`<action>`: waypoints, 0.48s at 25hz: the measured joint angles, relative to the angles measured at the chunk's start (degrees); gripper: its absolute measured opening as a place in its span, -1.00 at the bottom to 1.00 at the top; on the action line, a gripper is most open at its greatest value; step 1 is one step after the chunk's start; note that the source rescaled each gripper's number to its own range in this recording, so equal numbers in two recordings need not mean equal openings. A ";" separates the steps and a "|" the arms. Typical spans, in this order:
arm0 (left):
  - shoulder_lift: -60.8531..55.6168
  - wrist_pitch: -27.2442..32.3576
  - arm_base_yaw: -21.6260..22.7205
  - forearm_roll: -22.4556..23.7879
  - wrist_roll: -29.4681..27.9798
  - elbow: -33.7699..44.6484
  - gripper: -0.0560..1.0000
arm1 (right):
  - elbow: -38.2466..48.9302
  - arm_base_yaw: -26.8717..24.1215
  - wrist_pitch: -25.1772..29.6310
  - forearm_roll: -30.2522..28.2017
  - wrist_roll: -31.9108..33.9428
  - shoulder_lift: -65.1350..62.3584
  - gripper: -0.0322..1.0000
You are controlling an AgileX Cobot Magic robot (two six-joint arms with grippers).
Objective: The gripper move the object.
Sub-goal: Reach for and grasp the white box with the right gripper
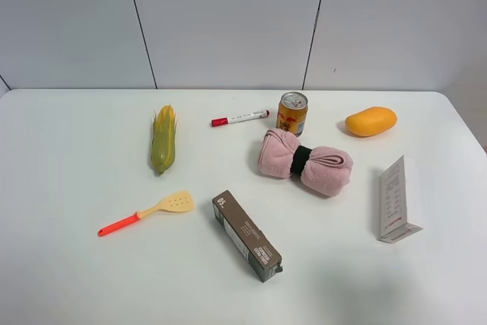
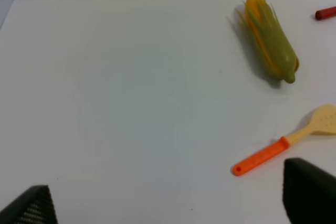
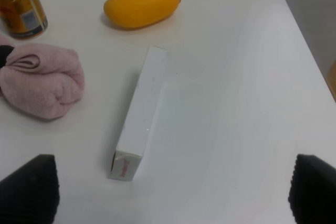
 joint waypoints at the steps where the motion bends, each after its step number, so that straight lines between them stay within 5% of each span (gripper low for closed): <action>1: 0.00 0.00 0.00 0.00 0.00 0.00 1.00 | 0.00 0.00 0.00 0.00 0.00 0.00 0.67; 12: 0.00 0.00 0.00 0.00 0.00 0.00 1.00 | 0.00 0.00 0.00 0.00 0.00 0.00 0.67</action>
